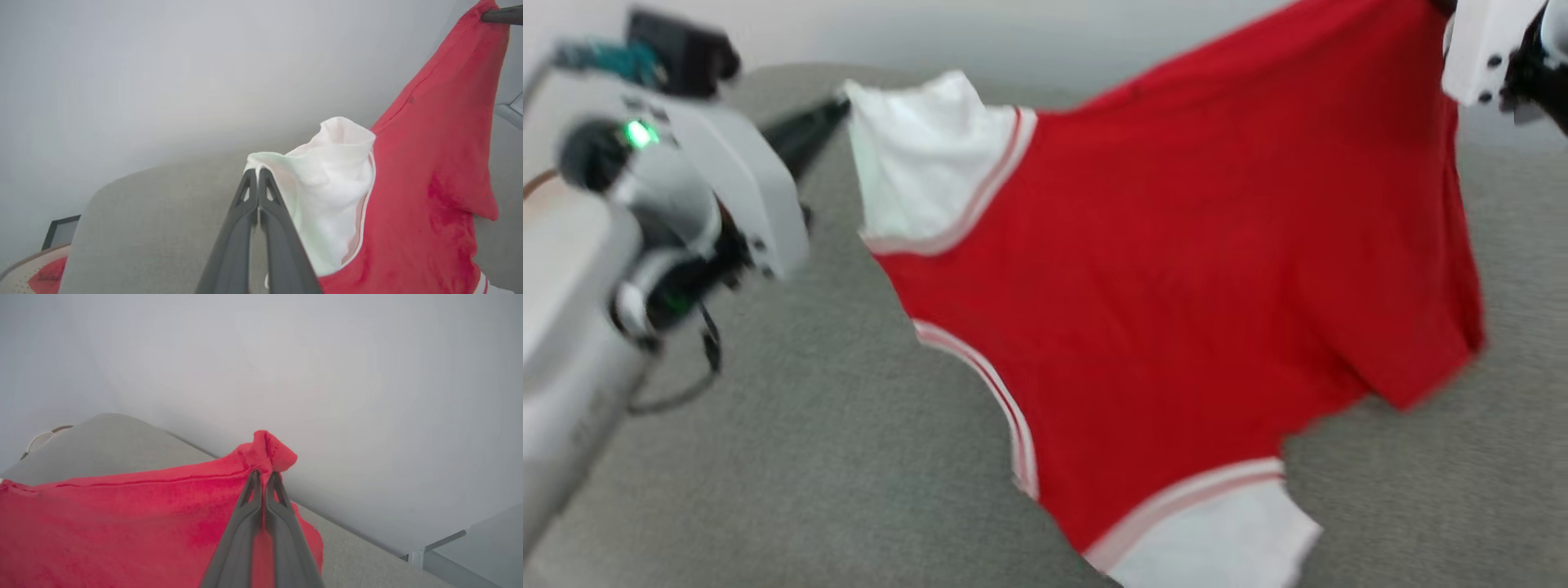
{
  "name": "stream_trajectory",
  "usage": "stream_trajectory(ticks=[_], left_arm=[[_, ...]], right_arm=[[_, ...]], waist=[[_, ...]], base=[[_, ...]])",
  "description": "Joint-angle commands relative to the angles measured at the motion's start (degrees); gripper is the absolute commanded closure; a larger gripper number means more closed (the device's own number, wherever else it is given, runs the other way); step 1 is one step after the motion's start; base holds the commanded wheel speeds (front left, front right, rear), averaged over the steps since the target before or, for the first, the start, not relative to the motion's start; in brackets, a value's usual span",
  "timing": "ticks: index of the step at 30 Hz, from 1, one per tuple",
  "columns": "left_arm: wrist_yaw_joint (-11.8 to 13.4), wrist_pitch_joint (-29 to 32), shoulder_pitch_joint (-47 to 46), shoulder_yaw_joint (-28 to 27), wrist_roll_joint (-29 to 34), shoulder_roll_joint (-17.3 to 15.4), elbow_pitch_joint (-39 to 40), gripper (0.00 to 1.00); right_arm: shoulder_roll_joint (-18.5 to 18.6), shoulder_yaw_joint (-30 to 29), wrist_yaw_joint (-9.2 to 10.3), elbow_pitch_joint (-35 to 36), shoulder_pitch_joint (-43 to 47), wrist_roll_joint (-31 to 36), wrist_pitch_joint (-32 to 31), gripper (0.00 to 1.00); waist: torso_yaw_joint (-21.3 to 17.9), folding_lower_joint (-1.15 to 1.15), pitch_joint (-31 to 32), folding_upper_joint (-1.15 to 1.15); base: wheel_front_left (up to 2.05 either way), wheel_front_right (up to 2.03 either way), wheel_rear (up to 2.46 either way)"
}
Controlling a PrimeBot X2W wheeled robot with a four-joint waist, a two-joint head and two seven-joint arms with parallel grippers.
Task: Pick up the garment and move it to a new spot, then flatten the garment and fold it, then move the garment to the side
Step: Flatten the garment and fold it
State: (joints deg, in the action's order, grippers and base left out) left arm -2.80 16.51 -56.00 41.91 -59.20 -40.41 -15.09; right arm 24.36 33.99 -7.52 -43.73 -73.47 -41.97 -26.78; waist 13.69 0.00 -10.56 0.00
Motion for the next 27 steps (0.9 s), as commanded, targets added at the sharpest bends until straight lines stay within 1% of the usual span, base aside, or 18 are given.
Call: stream_trajectory(ticks=[1, 4, 8, 15, 21, 27], left_arm=[[-0.6, 0.7, -2.5, -0.2, 1.0, -0.6, -1.1, 1.0], [-1.5, 2.6, -7.9, -0.1, 2.4, -0.6, -5.0, 1.0], [-2.8, 2.9, -15.2, -0.2, 4.4, 0.3, -10.1, 1.0], [-4.1, -0.6, -26.6, 0.3, 8.1, 3.2, -19.4, 1.0], [-4.5, -3.4, -33.9, 0.3, 8.8, 5.8, -27.0, 1.0], [-4.6, -6.4, -39.6, 0.2, 9.2, 7.5, -32.4, 1.0]], right_arm=[[-0.4, -0.4, 0.06, -0.3, -1.1, 0.9, 0.8, 1.0], [-1.7, -1.2, 0.06, -1.2, -3.1, 2.5, 2.7, 1.0], [-3.3, -2.7, 0.06, -3.2, -5.9, 4.7, 6.4, 1.0], [-6.1, -5.1, 0.06, -7.2, -10.1, 8.1, 12.4, 1.0], [-7.8, -6.7, 0.06, -10.4, -13.2, 9.6, 14.9, 1.0], [-9.3, -7.5, 0.06, -12.2, -16.0, 10.1, 15.4, 1.0]], waist=[[-3.5, 0.0, 3.1, 0.0], [-5.2, 0.0, 4.2, 0.0], [-7.2, 0.0, 5.0, 0.0], [-9.6, 0.0, 5.2, 0.0], [-11.3, 0.0, 4.0, 0.0], [-12.6, 0.0, 0.4, 0.0]], base=[[0.0, 0.0, 0.0], [0.0, 0.0, 0.0], [0.0, 0.0, 0.0], [0.0, 0.0, 0.0], [0.0, 0.0, 0.0], [0.0, 0.0, 0.0]])
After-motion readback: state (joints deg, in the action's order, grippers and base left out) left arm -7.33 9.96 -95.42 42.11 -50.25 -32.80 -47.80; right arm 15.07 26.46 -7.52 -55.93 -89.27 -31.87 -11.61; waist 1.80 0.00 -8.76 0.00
